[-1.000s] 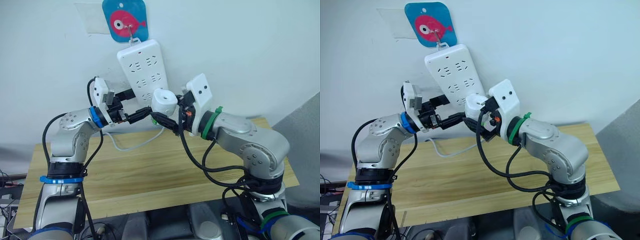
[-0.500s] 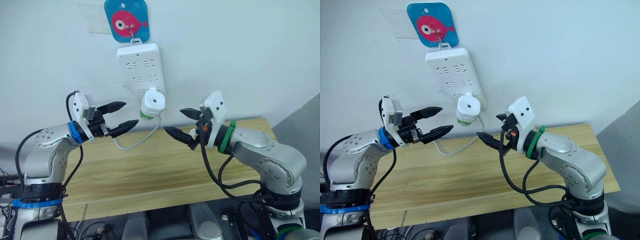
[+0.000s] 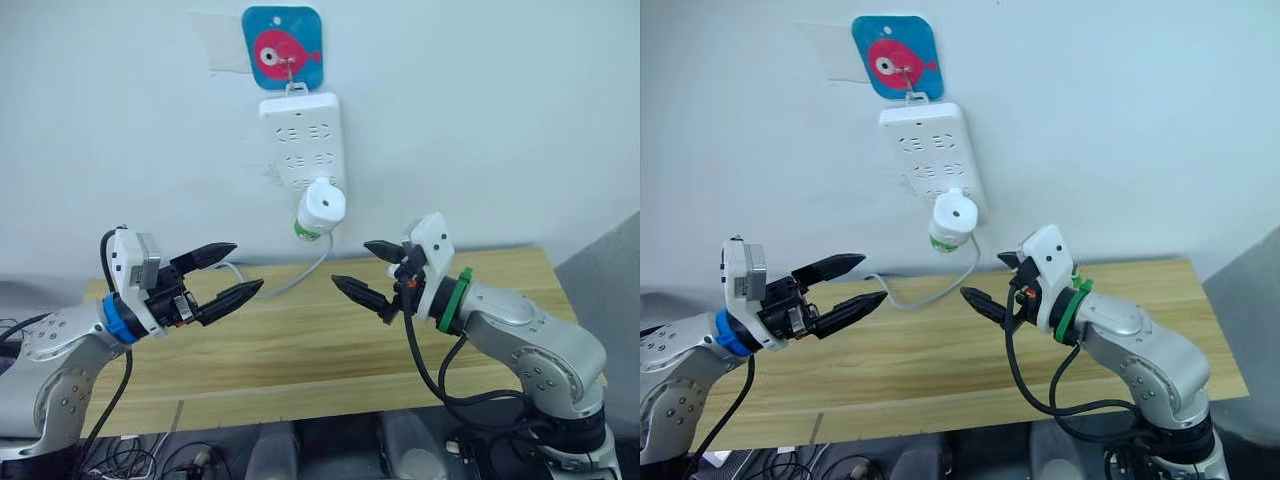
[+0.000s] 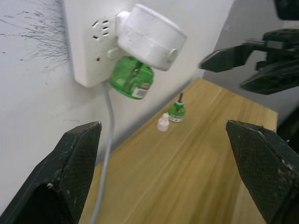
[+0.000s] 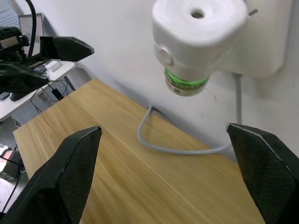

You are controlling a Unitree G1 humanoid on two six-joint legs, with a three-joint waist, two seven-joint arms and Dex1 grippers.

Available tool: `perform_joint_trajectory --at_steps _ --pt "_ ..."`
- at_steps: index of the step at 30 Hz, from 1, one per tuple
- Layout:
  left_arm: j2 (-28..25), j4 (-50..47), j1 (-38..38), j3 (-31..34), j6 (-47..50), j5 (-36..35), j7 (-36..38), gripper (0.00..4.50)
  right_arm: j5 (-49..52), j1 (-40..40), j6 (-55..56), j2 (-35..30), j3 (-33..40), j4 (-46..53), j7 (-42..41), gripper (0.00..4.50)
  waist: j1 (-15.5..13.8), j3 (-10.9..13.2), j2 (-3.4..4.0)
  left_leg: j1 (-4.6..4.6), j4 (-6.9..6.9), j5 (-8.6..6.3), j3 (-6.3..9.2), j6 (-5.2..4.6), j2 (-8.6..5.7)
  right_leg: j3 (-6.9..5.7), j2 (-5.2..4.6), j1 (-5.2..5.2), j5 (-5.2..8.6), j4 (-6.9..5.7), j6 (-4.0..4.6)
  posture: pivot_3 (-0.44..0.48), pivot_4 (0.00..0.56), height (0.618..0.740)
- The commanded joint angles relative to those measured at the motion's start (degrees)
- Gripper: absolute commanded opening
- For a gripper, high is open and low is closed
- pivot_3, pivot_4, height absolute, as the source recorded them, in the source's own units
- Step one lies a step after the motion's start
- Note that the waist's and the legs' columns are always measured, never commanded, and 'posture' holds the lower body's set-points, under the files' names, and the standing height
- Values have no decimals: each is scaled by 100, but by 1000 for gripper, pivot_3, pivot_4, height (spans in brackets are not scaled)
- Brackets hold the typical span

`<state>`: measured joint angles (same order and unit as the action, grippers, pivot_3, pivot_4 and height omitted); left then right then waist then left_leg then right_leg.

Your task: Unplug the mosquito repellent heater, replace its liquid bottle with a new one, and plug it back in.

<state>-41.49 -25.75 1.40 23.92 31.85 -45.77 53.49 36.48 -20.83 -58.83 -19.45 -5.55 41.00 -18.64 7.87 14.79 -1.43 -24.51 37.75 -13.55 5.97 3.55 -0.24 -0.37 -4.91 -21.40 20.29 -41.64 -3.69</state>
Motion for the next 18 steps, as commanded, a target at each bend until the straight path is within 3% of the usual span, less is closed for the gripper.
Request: perform_joint_trajectory --at_steps 1,5,14,15,18 --pt "-198 -474 177 298 205 -419 -28 4476 -18 53 188 70 -25 162 70 4500 -14 -13 -3 0 0 0 1 0 0 -1 0 1 0 0 0 -158 161 740" --pt "-360 -705 302 444 382 -706 -109 4500 31 146 180 98 -42 231 135 3626 -33 -22 -3 2 0 0 1 0 0 -2 0 4 0 0 0 -157 165 740" --pt "-871 -996 426 780 795 -1324 -121 4500 45 177 219 149 -133 270 201 217 -34 -23 -2 5 -1 0 1 0 2 0 3 3 0 -1 0 -152 177 740" --pt "-924 -1002 415 799 831 -1376 -124 4500 40 159 232 171 -154 262 212 26 -34 -23 -2 6 -1 0 0 0 2 1 3 3 0 -1 0 -151 178 740" --pt "-1066 -1020 400 830 895 -1501 -137 4500 14 76 264 232 -230 224 224 26 -36 -23 -2 6 -1 0 -1 0 1 2 3 4 0 -1 0 -149 180 740"
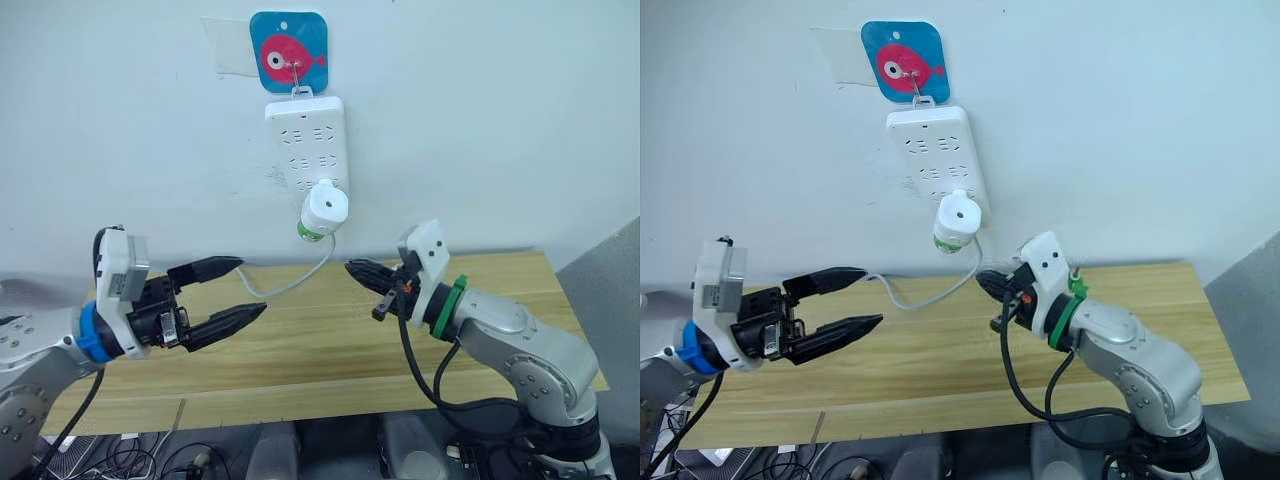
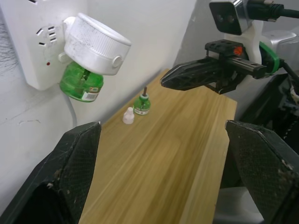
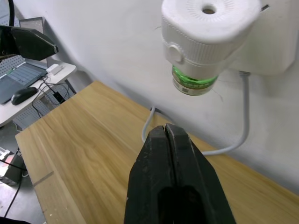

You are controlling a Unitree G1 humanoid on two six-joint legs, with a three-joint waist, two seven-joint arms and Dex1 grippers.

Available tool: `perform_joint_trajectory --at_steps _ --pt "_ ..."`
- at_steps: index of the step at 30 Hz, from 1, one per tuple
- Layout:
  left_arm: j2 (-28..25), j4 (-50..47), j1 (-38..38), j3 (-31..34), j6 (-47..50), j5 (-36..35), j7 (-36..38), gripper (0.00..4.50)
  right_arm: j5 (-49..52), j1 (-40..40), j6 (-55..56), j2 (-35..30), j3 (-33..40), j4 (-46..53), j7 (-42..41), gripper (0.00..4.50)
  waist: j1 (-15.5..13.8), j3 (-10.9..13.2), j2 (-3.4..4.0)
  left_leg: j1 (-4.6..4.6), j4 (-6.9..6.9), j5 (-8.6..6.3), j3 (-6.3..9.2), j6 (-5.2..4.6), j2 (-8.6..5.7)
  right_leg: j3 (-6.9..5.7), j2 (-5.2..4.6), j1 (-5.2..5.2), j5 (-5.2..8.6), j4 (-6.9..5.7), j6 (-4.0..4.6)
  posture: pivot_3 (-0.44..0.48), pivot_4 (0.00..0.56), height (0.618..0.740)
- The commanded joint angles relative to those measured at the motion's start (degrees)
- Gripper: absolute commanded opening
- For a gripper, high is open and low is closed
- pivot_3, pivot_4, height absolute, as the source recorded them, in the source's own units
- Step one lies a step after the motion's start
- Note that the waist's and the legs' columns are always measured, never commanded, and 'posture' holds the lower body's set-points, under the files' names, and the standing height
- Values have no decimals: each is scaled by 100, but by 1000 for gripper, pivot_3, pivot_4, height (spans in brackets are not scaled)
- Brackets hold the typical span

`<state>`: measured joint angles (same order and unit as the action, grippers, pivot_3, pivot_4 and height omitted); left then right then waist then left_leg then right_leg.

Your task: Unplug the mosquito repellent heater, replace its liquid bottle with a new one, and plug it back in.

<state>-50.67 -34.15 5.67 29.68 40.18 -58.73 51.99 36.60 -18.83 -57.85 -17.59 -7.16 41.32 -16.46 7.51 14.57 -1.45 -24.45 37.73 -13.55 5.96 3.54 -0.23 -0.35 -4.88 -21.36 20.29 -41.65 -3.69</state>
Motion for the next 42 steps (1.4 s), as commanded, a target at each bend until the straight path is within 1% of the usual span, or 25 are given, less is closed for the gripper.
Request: perform_joint_trajectory --at_steps 1,7,11,19,32,42 --pt "-178 -183 -34 262 76 -236 4 4500 -7 -155 173 60 -89 178 10 26 0 0 0 0 0 0 0 0 0 0 0 0 0 0 0 -148 180 740" --pt "-333 -185 -78 287 40 -213 -43 4500 -283 -491 400 167 -346 -71 31 26 0 0 0 3 -1 0 -1 0 1 1 1 0 0 0 0 -140 185 740" --pt "-335 -225 -80 340 55 -244 -93 4500 -496 -676 573 347 -483 -247 104 26 -4 0 0 3 -1 0 -1 0 1 0 1 -1 0 0 0 -133 189 740" --pt "-268 -227 -143 235 -44 -123 -185 4500 -913 -875 837 601 -653 -696 136 26 -12 0 0 3 -2 0 -1 0 1 2 1 -1 0 0 0 -128 191 740" --pt "-280 -230 -86 330 -17 -181 -207 4500 -1204 -927 903 789 -675 -822 207 26 -40 1 1 3 -3 0 -1 0 1 3 1 -2 0 0 0 -119 198 740" --pt "-293 -232 -86 333 5 -203 -208 4500 -1502 -890 867 928 -747 -847 466 26 -100 2 2 4 -3 0 -1 0 1 3 1 -2 0 0 0 -118 206 740"
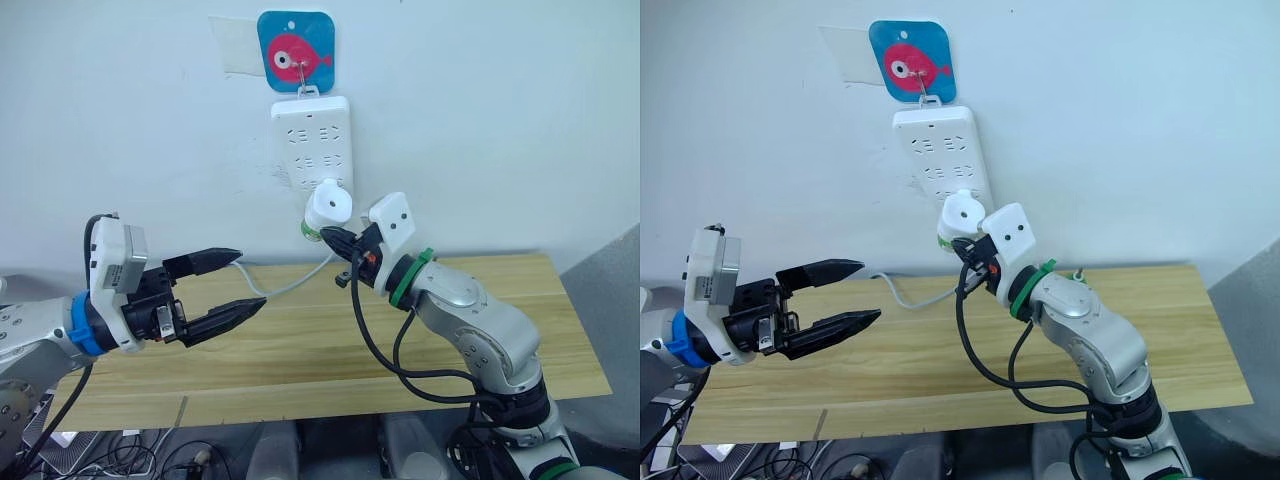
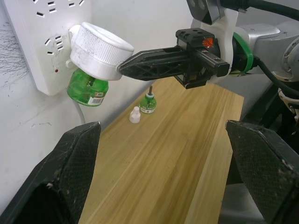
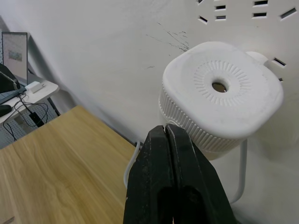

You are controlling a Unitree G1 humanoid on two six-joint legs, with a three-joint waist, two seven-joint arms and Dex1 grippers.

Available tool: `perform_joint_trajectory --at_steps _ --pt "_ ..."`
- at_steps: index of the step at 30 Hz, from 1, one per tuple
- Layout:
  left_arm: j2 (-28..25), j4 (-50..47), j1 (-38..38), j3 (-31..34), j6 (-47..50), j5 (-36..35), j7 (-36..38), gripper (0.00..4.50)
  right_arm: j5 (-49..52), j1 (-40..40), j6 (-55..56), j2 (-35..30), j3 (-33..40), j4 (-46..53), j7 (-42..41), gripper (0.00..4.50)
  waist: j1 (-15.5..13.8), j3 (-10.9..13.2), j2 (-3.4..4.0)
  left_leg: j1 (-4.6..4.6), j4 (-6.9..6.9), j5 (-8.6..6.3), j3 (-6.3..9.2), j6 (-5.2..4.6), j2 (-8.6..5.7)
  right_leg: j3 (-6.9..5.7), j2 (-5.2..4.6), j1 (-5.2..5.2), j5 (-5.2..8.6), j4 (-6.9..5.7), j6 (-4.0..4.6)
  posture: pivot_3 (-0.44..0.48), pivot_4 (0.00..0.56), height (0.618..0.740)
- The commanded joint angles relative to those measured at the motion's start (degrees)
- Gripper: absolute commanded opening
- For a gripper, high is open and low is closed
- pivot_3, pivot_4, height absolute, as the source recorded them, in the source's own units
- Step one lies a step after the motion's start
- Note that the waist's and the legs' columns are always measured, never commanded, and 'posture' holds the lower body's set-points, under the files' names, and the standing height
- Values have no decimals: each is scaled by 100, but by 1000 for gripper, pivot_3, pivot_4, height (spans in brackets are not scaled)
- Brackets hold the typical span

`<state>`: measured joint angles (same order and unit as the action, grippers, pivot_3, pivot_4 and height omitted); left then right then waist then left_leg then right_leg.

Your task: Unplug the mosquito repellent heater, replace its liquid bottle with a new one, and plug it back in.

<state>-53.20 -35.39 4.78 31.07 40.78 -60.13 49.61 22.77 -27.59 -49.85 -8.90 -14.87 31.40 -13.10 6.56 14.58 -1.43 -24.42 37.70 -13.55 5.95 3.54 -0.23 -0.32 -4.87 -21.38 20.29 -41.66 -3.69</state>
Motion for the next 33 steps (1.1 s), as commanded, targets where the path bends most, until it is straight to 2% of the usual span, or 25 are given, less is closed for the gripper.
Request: perform_joint_trajectory --at_steps 1,23,33 --pt "-40 -110 7 198 -53 -66 29 4500 -148 -11 65 67 23 141 148 26 -8 0 0 0 0 0 0 0 0 0 0 0 0 0 0 -118 206 740" --pt "-58 -30 -68 138 -52 -43 45 4500 -624 -109 82 127 230 -186 522 26 -31 0 0 13 0 0 5 0 0 -3 1 11 -6 -3 7 -123 203 740" --pt "-42 -7 -116 79 -54 -31 40 4500 -619 -111 161 135 336 -216 451 26 -52 0 -1 60 -23 4 -1 5 -1 5 1 33 -14 -1 7 -129 202 740"
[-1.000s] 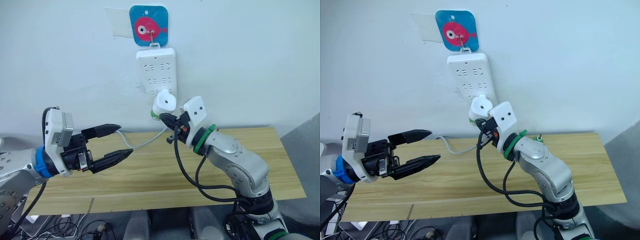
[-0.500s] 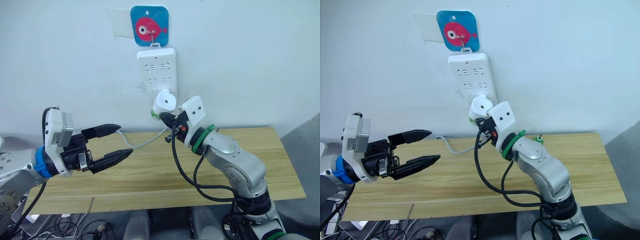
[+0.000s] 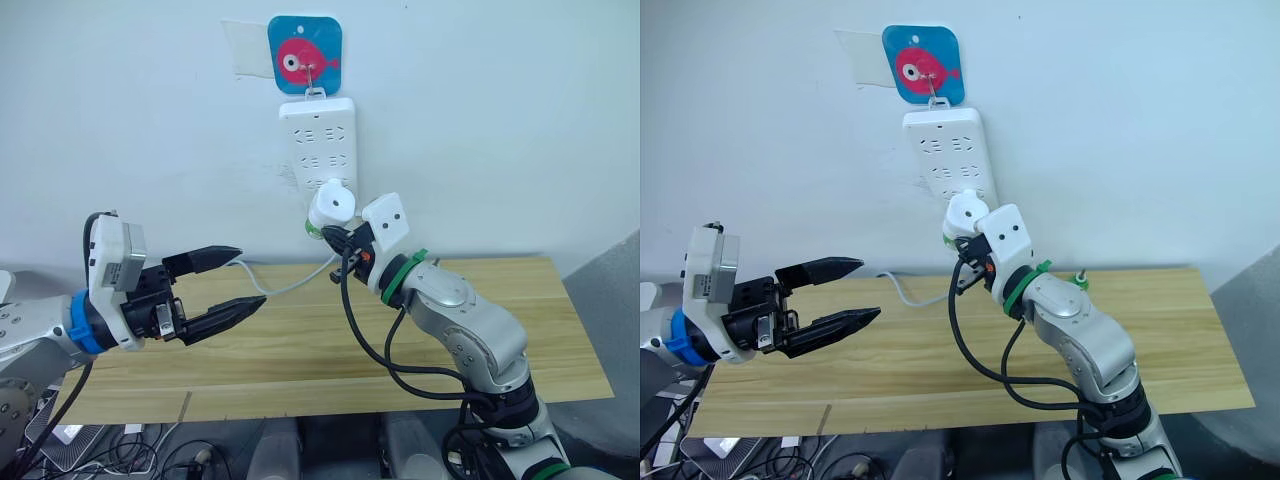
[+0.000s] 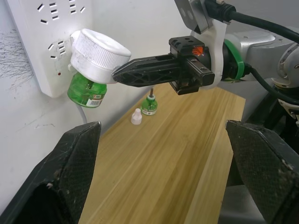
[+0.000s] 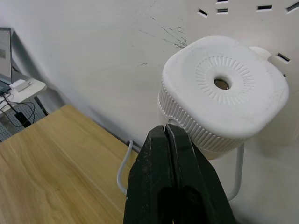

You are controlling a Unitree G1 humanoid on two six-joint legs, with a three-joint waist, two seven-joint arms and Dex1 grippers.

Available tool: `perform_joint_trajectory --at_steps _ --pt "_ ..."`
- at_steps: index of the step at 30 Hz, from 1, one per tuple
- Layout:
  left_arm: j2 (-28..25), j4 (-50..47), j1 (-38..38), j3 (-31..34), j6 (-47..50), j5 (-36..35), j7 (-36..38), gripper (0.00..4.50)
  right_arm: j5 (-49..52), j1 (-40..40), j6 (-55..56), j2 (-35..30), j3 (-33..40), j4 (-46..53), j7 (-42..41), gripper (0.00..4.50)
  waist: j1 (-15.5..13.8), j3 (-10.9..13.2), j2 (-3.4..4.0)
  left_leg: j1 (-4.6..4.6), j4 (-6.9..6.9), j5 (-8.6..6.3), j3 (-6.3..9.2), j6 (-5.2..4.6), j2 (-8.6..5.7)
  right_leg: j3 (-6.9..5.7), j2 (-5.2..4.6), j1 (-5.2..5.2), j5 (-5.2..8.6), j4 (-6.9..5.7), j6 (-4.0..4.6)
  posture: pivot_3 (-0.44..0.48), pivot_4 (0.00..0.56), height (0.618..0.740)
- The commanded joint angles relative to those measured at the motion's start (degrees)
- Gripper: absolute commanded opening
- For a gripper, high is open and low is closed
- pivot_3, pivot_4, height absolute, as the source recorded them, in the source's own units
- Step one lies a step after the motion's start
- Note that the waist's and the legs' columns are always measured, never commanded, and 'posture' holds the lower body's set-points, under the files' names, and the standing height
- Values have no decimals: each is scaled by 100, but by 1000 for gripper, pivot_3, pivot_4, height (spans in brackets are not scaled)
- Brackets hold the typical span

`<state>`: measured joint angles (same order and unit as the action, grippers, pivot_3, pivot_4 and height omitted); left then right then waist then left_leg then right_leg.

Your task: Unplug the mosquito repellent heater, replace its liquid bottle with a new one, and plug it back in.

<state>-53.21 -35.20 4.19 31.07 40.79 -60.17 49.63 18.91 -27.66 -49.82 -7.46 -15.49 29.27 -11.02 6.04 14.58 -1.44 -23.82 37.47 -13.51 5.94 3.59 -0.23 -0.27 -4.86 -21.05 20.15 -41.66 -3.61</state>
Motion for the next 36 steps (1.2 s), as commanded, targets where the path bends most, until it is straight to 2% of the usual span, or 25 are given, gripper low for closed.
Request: perform_joint_trajectory --at_steps 1,8,16,21,24,27,34,35,36 --pt "-36 -23 -58 76 -59 -23 39 4500 -78 -56 190 -45 372 122 44 26 0 0 0 0 -1 0 0 0 0 1 0 0 0 0 0 -128 199 740" --pt "7 -15 11 95 -98 55 52 4500 721 385 107 -640 307 763 -1111 26 1 0 -1 -9 -53 13 -10 21 2 8 0 -6 -3 48 -3 -120 189 740" --pt "217 -59 199 -23 -185 425 -185 4500 871 476 122 -944 408 651 -1352 26 39 0 -1 -5 -63 12 -36 21 12 34 9 -19 -3 51 -3 -121 177 740" --pt "428 -56 520 -94 -158 736 -538 4500 851 849 229 -1256 516 620 -1532 26 3 -3 -5 -7 -61 12 -39 21 11 37 9 -18 -3 54 -4 -124 165 740" --pt "689 -177 949 -168 -278 1094 -764 4500 890 1191 318 -1476 683 650 -1671 583 -11 -5 -6 -6 -62 12 -44 21 11 42 9 -19 -3 54 -4 -125 158 740" --pt "1049 -269 1315 -279 -724 1664 -906 4500 945 1464 377 -1680 822 760 -1804 1631 -7 -12 -7 -5 -61 12 -51 21 11 51 9 -22 -4 52 -5 -126 150 740" --pt "1599 -342 1899 -408 -1135 2205 -1131 4500 1419 2270 296 -2315 1327 1187 -2297 4180 -95 -146 -17 -5 -60 12 -57 21 10 53 8 -19 -5 54 -6 -128 144 740" --pt "1659 -360 2003 -411 -1171 2289 -1178 4500 1521 2408 279 -2438 1421 1261 -2401 4472 -100 -156 -19 -2 -59 12 -57 21 11 52 9 -16 -5 55 -6 -128 144 740" --pt "1729 -358 2104 -399 -1221 2344 -1207 4500 1621 2554 262 -2575 1511 1346 -2517 4472 -105 -170 -19 -1 -60 12 -57 20 11 52 9 -14 -5 54 -6 -128 143 740"
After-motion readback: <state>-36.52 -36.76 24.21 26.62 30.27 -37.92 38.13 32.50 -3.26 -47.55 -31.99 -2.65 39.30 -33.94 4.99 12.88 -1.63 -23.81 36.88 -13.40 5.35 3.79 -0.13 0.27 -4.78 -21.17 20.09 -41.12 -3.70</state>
